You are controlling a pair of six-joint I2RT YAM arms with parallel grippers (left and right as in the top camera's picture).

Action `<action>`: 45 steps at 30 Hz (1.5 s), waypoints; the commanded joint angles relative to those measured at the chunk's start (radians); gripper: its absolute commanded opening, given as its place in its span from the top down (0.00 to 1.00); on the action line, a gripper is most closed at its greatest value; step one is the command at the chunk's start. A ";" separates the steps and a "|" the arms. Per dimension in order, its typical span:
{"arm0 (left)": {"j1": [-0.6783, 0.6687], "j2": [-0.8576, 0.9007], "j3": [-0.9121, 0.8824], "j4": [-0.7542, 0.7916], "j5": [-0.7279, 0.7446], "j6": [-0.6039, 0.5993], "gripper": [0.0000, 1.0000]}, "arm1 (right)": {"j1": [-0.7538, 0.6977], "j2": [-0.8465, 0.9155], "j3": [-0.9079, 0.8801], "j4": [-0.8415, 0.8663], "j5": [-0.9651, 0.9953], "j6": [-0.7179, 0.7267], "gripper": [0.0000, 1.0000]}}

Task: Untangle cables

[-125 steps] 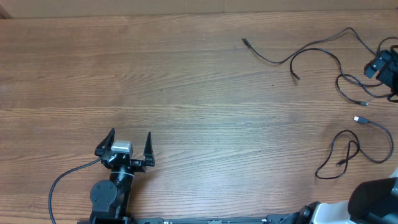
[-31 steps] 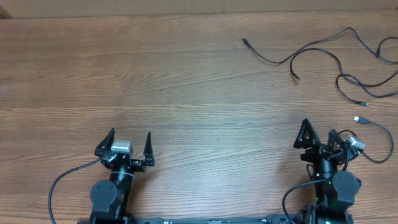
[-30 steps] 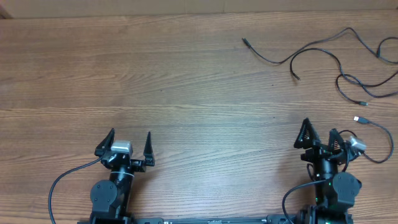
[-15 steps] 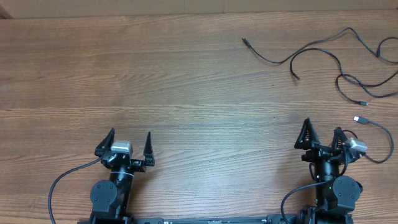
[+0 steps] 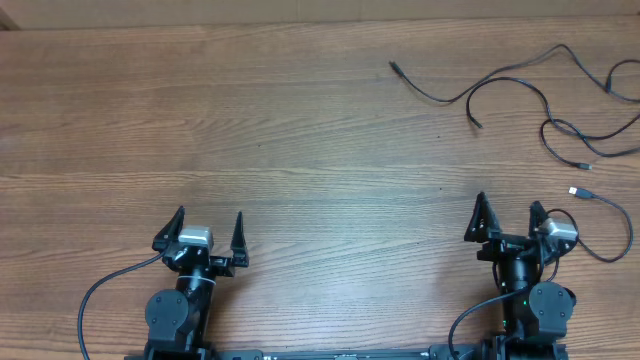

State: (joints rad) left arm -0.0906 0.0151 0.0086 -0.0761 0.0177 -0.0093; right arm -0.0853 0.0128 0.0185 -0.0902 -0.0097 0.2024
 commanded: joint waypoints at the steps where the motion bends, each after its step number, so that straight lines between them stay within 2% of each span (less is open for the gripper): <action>1: 0.008 -0.011 -0.004 -0.002 -0.006 -0.013 0.00 | 0.027 -0.011 -0.011 0.005 0.016 -0.049 0.00; 24: 0.008 -0.011 -0.004 -0.002 -0.006 -0.013 0.00 | 0.143 -0.011 -0.011 0.005 0.023 -0.073 0.00; 30: 0.008 -0.011 -0.004 -0.002 -0.006 -0.013 0.00 | 0.180 -0.011 -0.011 0.011 0.088 -0.012 0.00; 45: 0.008 -0.011 -0.004 -0.002 -0.006 -0.013 0.01 | 0.182 -0.011 -0.011 0.013 0.084 -0.001 0.00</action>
